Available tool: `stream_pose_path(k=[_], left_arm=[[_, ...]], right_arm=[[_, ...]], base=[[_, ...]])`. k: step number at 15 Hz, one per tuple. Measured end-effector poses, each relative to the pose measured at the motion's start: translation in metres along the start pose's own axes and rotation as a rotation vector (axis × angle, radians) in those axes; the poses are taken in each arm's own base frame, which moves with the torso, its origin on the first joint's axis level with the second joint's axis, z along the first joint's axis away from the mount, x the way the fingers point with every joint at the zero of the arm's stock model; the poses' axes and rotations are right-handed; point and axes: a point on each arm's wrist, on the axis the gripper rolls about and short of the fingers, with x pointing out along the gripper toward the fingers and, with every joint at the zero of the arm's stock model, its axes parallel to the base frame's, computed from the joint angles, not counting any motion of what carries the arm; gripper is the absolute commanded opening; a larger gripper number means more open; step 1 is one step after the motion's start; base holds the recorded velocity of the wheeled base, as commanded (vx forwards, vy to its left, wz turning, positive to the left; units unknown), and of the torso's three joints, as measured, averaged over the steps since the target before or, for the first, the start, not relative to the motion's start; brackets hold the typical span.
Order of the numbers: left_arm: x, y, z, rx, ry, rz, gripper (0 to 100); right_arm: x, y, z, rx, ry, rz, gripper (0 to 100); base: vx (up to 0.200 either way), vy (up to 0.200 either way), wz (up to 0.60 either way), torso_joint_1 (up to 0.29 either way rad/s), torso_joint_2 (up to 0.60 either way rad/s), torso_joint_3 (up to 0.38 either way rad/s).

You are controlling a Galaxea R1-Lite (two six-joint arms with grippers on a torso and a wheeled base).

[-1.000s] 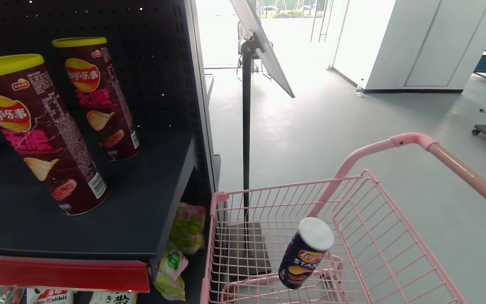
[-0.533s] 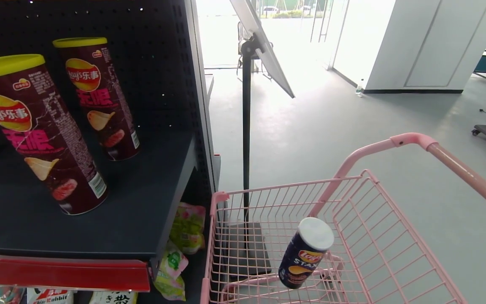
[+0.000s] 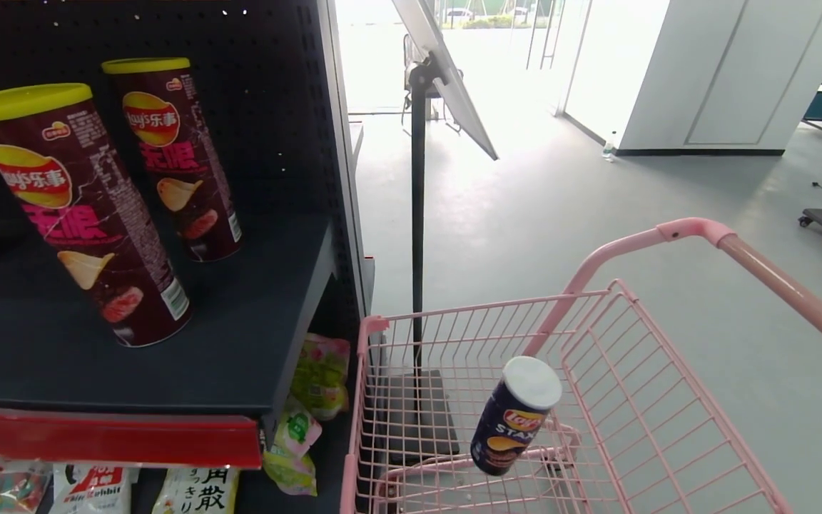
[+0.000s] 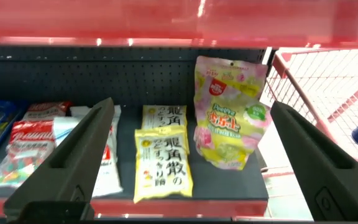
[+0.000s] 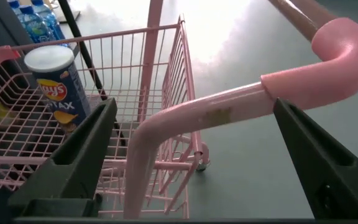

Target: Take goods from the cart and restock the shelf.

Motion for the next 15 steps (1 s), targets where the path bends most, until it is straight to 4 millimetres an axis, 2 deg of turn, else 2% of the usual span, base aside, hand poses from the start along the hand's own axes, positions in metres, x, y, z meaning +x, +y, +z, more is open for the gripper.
stream_pose_path(k=[6, 12, 13, 15], left_arm=[[0.0, 0.0, 0.0, 0.0, 0.001, 0.001, 100], [0.0, 0.0, 0.0, 0.0, 0.001, 0.0, 100], [0.0, 0.0, 0.0, 0.0, 0.001, 0.0, 100], [0.0, 0.0, 0.0, 0.001, 0.001, 0.001, 100]], right_arm=[[0.0, 0.0, 0.001, -0.002, -0.004, 0.001, 100], [0.0, 0.001, 0.001, -0.009, -0.009, 0.035, 100], [-0.001, 0.001, 0.005, -0.011, -0.027, 0.049, 100], [-0.006, 0.001, 0.033, -0.013, -0.094, 0.075, 100]], base=[[-0.2, 0.0, 0.0, 0.002, 0.0, 0.005], [0.0, 0.0, 0.0, 0.0, 0.0, 0.0], [0.0, 0.0, 0.0, 0.0, 0.0, 0.0], [0.0, 0.0, 0.0, 0.0, 0.0, 0.0]])
